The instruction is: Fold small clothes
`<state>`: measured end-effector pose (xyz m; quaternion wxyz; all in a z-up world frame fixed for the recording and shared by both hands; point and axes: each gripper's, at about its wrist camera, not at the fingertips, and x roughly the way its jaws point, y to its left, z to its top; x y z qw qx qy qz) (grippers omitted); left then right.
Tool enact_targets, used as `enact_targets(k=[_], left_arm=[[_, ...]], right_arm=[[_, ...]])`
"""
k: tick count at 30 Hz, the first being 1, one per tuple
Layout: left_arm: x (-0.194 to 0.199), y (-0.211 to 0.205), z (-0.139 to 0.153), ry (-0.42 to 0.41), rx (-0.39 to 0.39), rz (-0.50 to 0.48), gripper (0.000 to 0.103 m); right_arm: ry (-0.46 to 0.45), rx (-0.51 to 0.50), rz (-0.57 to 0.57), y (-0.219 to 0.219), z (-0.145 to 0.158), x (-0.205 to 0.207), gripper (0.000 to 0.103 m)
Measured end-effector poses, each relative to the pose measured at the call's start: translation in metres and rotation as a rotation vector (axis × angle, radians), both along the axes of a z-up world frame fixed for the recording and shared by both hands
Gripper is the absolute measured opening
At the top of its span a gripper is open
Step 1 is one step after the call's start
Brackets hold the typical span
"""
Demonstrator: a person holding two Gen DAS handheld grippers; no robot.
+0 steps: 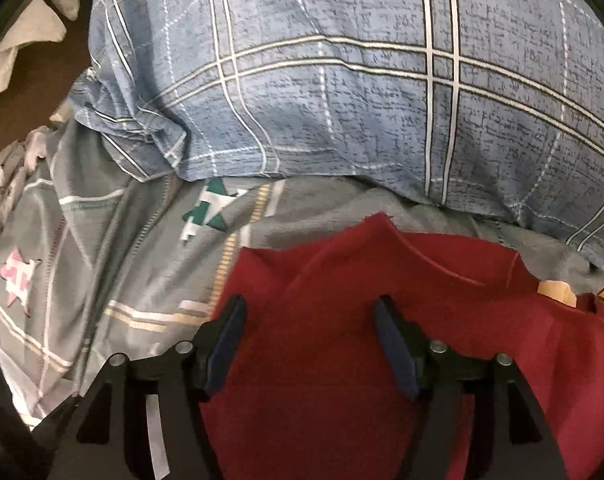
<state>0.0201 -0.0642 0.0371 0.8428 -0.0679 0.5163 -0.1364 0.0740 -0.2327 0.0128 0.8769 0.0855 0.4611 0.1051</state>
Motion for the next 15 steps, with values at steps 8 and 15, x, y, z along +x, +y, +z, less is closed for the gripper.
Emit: enact_targets(k=[8,15], left_arm=[[-0.004,0.013,-0.009,0.072,-0.099,-0.033,0.085],[-0.008,0.003,-0.016,0.075,-0.081,-0.058,0.085]], right_arm=[[0.037,0.005,0.017,0.022,-0.001,0.004,0.089],[-0.007,-0.276,0.048,0.054,-0.021,0.009,0.079]])
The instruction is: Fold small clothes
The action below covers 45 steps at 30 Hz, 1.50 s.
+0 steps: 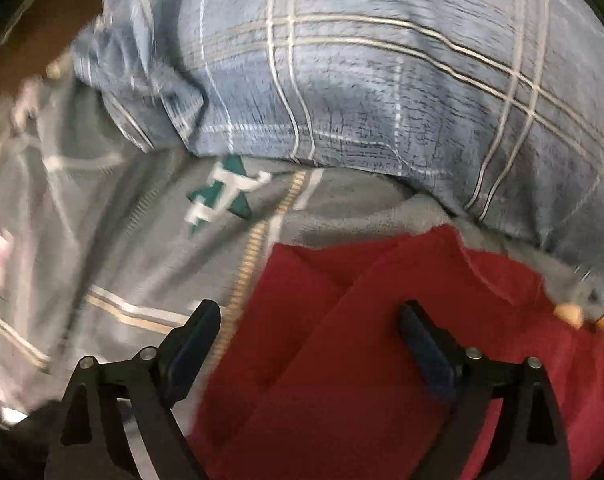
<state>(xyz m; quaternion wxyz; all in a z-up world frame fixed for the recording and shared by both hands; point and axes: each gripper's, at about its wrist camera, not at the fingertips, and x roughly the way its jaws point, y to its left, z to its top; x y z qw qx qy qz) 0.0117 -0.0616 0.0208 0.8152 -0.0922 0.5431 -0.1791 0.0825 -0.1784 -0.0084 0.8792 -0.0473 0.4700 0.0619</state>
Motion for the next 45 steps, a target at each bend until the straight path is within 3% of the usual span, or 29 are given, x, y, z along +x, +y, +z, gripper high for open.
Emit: enact_targets(k=[2,3,5,7,11,12,13,14,17,18,20,21,22,27,29,31,32,33,34,39,41,42,43,44,45], left_arm=[[0.000,0.000,0.001,-0.013,-0.009,-0.006,0.085],[-0.001,0.000,0.002,-0.021,-0.015,-0.009,0.085],[-0.002,-0.004,0.003,-0.039,-0.026,-0.018,0.085],[-0.002,-0.009,0.003,-0.050,-0.030,-0.023,0.085],[0.004,-0.022,0.006,-0.080,-0.056,-0.027,0.084],[0.004,-0.024,0.008,-0.090,-0.081,-0.031,0.074],[0.005,-0.027,0.009,-0.091,-0.111,-0.045,0.052],[0.009,-0.030,0.009,-0.081,-0.140,-0.073,0.045],[0.007,-0.035,0.013,-0.098,-0.158,-0.098,0.039],[0.006,-0.035,0.015,-0.098,-0.170,-0.099,0.037],[0.004,-0.035,0.019,-0.108,-0.195,-0.102,0.035],[0.004,-0.036,0.021,-0.117,-0.194,-0.104,0.034],[0.002,-0.037,0.023,-0.128,-0.189,-0.113,0.034],[-0.007,-0.047,0.031,-0.169,-0.169,-0.156,0.034],[-0.008,-0.047,0.032,-0.170,-0.157,-0.161,0.034],[-0.009,-0.046,0.032,-0.170,-0.115,-0.159,0.039],[-0.010,-0.046,0.031,-0.167,-0.083,-0.161,0.046],[-0.011,-0.045,0.031,-0.159,-0.060,-0.159,0.062],[-0.015,-0.042,0.031,-0.157,-0.045,-0.144,0.071],[-0.022,-0.043,0.029,-0.180,-0.032,-0.143,0.079],[-0.020,-0.048,0.024,-0.179,-0.034,-0.146,0.078],[-0.020,-0.051,0.024,-0.185,-0.047,-0.147,0.066],[-0.022,-0.054,0.026,-0.192,-0.080,-0.156,0.039],[-0.023,-0.059,0.030,-0.192,-0.103,-0.176,0.032],[-0.027,-0.063,0.035,-0.206,-0.115,-0.191,0.031]], right_arm=[[-0.038,-0.031,0.015,-0.003,0.001,-0.006,0.063],[-0.050,-0.012,0.021,-0.011,0.006,-0.010,0.049],[-0.059,0.103,0.027,-0.033,0.018,-0.017,0.028],[-0.074,0.196,0.024,-0.051,0.028,-0.023,0.020],[-0.091,0.252,0.021,-0.066,0.040,-0.032,0.019],[-0.091,0.259,0.021,-0.068,0.042,-0.034,0.019],[-0.092,0.266,0.022,-0.070,0.044,-0.035,0.019],[-0.090,0.268,0.021,-0.071,0.046,-0.036,0.019],[-0.076,0.310,0.011,-0.079,0.051,-0.044,0.022],[-0.073,0.324,0.007,-0.079,0.052,-0.043,0.026],[-0.062,0.330,-0.007,-0.080,0.055,-0.042,0.045],[-0.056,0.326,-0.016,-0.080,0.056,-0.041,0.073],[-0.049,0.330,-0.022,-0.077,0.057,-0.041,0.087],[0.043,0.267,0.022,-0.045,0.042,-0.027,0.090],[0.091,0.214,0.031,-0.037,0.028,-0.018,0.086],[0.070,0.135,0.016,-0.036,0.017,-0.018,0.032],[0.053,0.134,0.015,-0.038,0.017,-0.019,0.029],[0.030,0.184,0.017,-0.046,0.018,-0.022,0.027],[0.019,0.215,0.010,-0.053,0.020,-0.023,0.024],[-0.012,0.333,0.004,-0.078,0.032,-0.031,0.022],[-0.019,0.350,0.010,-0.081,0.034,-0.034,0.022],[-0.025,0.355,0.013,-0.081,0.036,-0.035,0.022],[-0.036,0.365,0.012,-0.084,0.039,-0.038,0.021],[-0.048,0.374,0.010,-0.088,0.044,-0.043,0.021],[-0.060,0.381,0.009,-0.094,0.048,-0.048,0.020]])
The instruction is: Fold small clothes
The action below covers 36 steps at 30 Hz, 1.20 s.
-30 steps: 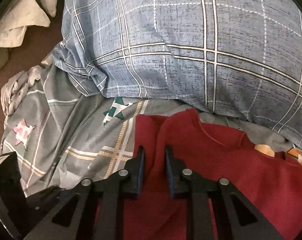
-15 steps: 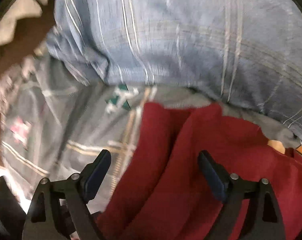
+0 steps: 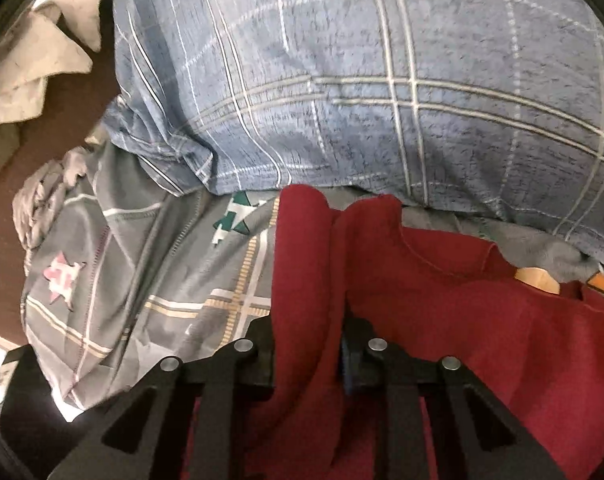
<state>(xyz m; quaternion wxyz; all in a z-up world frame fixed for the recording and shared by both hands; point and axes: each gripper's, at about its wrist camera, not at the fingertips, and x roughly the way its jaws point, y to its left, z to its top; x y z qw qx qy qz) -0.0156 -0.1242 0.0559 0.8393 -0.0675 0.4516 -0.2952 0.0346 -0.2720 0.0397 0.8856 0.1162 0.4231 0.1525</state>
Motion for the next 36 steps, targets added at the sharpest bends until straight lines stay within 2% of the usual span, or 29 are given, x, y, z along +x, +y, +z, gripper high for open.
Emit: enact_targets(k=[2,5,8,11,15,17,18,20,21,23,24,25,27,30,33,36], left_arm=[[-0.016,-0.013,0.018,-0.081,0.003,-0.027,0.027],[-0.040,-0.042,0.043,-0.129,-0.028,-0.102,0.027],[-0.067,-0.085,0.066,-0.193,-0.003,-0.197,0.027],[-0.082,-0.132,0.069,-0.191,-0.004,-0.278,0.027],[-0.092,-0.193,0.044,-0.121,0.017,-0.352,0.027],[-0.091,-0.210,0.025,-0.059,0.033,-0.381,0.028],[-0.091,-0.214,0.019,-0.039,0.050,-0.384,0.032],[-0.097,-0.212,0.016,-0.027,0.091,-0.399,0.037],[-0.100,-0.206,0.021,-0.041,0.102,-0.403,0.042],[-0.106,-0.185,0.037,-0.105,0.118,-0.399,0.052],[-0.109,-0.170,0.046,-0.149,0.120,-0.386,0.061],[-0.110,-0.159,0.052,-0.184,0.125,-0.363,0.067],[-0.108,-0.140,0.057,-0.236,0.140,-0.317,0.068],[-0.094,-0.126,0.043,-0.258,0.202,-0.261,0.068],[-0.081,-0.120,0.028,-0.206,0.212,-0.214,0.068],[-0.076,-0.128,0.012,-0.178,0.218,-0.206,0.068]], right_arm=[[-0.036,0.020,-0.006,-0.020,0.017,-0.017,0.019],[-0.094,0.022,-0.019,-0.047,0.039,-0.042,0.019],[-0.141,0.034,-0.071,-0.088,0.058,-0.073,0.018],[-0.167,0.057,-0.150,-0.136,0.065,-0.100,0.018],[-0.123,0.088,-0.290,-0.201,0.037,-0.123,0.017],[-0.059,0.077,-0.360,-0.225,0.009,-0.122,0.017],[-0.018,0.104,-0.377,-0.234,-0.007,-0.117,0.017],[0.047,0.143,-0.414,-0.247,-0.035,-0.113,0.024],[0.038,0.159,-0.432,-0.251,-0.038,-0.118,0.031],[0.016,0.187,-0.437,-0.253,-0.033,-0.129,0.035],[-0.001,0.171,-0.435,-0.251,-0.025,-0.139,0.039],[-0.019,0.156,-0.432,-0.248,-0.019,-0.148,0.048],[-0.054,0.138,-0.423,-0.239,-0.008,-0.165,0.059],[-0.103,0.093,-0.402,-0.224,0.007,-0.187,0.060],[-0.146,0.059,-0.362,-0.205,0.019,-0.195,0.060],[-0.128,-0.014,-0.268,-0.179,0.019,-0.194,0.051]])
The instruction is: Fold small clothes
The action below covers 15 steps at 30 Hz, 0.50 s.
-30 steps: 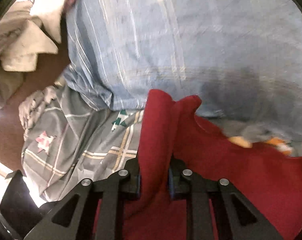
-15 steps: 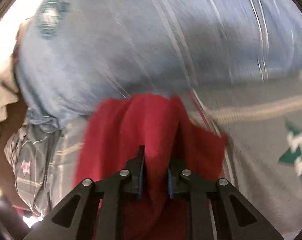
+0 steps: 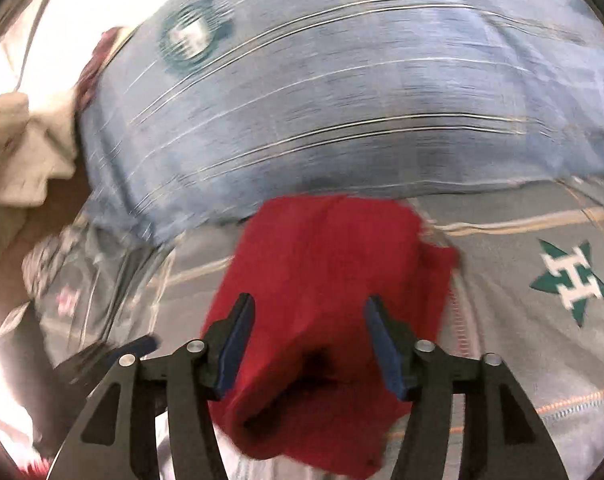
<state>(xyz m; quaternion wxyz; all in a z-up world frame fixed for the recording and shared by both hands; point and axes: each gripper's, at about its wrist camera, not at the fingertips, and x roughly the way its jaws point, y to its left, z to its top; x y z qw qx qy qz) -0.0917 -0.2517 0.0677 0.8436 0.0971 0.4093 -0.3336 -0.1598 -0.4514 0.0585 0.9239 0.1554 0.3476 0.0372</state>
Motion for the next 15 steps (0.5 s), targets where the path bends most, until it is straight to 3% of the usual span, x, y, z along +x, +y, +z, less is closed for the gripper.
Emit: enact_targets(k=[3,5,8,12,15], left_arm=[[-0.001,-0.006,-0.014,0.014,0.010,-0.008,0.068],[-0.002,-0.004,-0.023,0.037,0.016,-0.019,0.068],[-0.004,-0.002,-0.022,0.037,0.017,-0.023,0.068],[-0.005,0.006,-0.003,-0.022,-0.015,0.001,0.068],[-0.001,0.007,0.000,-0.034,-0.024,0.018,0.068]], right_arm=[[0.099,-0.155,-0.058,0.009,-0.027,-0.005,0.039],[0.163,-0.168,-0.093,0.002,-0.051,-0.011,0.039],[0.121,-0.116,-0.090,-0.003,-0.056,-0.027,0.038],[0.051,-0.054,-0.112,-0.010,-0.027,-0.043,0.043],[-0.013,-0.027,-0.161,-0.016,-0.009,-0.039,0.058]])
